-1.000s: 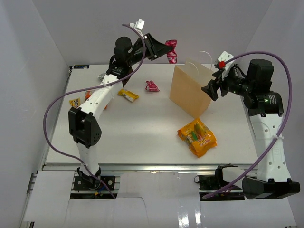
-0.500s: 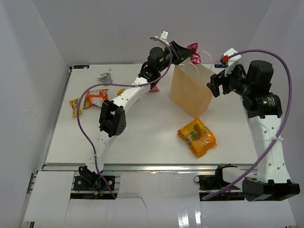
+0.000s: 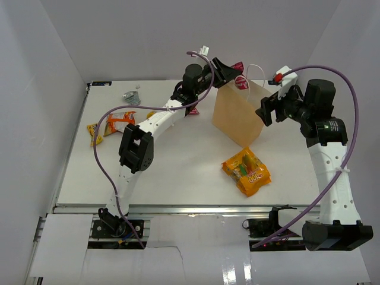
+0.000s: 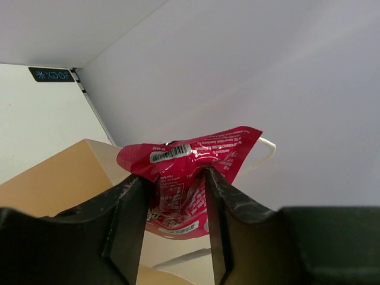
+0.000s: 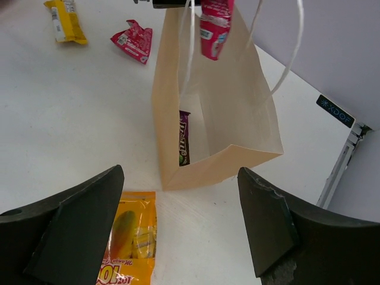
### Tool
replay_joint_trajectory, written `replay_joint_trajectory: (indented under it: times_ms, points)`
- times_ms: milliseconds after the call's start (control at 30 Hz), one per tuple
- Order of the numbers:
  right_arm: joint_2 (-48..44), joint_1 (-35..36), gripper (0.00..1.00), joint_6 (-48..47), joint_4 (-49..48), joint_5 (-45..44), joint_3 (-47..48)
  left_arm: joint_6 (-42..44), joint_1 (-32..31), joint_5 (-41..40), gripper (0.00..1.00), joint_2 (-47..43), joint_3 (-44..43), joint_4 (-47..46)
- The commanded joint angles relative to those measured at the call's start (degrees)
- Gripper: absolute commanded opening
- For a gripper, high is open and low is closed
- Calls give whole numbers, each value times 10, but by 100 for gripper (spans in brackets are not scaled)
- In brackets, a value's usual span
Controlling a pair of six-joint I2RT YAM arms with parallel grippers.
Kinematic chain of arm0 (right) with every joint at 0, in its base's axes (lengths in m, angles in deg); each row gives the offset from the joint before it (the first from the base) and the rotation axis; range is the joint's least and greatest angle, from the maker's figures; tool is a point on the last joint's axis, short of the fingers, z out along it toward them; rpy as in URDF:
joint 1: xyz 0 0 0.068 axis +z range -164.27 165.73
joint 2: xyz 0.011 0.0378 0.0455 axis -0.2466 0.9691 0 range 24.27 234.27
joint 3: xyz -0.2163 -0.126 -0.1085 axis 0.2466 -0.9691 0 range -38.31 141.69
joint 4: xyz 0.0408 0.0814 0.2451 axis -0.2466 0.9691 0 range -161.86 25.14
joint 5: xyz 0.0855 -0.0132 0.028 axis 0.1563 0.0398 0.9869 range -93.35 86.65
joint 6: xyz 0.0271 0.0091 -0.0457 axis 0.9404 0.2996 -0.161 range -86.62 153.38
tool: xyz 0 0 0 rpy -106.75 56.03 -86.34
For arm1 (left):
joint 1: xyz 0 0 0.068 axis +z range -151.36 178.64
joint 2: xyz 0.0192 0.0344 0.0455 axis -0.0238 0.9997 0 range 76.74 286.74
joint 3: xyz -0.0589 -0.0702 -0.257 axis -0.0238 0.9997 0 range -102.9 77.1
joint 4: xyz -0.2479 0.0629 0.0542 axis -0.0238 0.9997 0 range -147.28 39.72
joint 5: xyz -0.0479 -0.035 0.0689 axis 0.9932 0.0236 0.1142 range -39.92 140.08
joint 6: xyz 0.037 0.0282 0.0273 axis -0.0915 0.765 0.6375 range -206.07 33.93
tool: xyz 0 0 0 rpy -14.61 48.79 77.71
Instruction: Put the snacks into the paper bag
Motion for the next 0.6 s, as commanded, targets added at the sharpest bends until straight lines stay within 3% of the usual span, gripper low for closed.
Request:
replay_joint_trajectory:
  times_ms: [0,100,367,567]
  points:
    - [-1,-2,84,-9,-10,48,-11,23,-2,3,53,-74,0,9]
    - [-1,-3,84,-21,6,72,-21,31,-2,-1,68,-75,-27,26]
    - [-1,-2,84,-85,84,93,-61,84,-1,-26,74,-97,-103,85]
    - [-15,-3,84,-117,114,84,-120,157,10,-44,77,-177,-40,126]
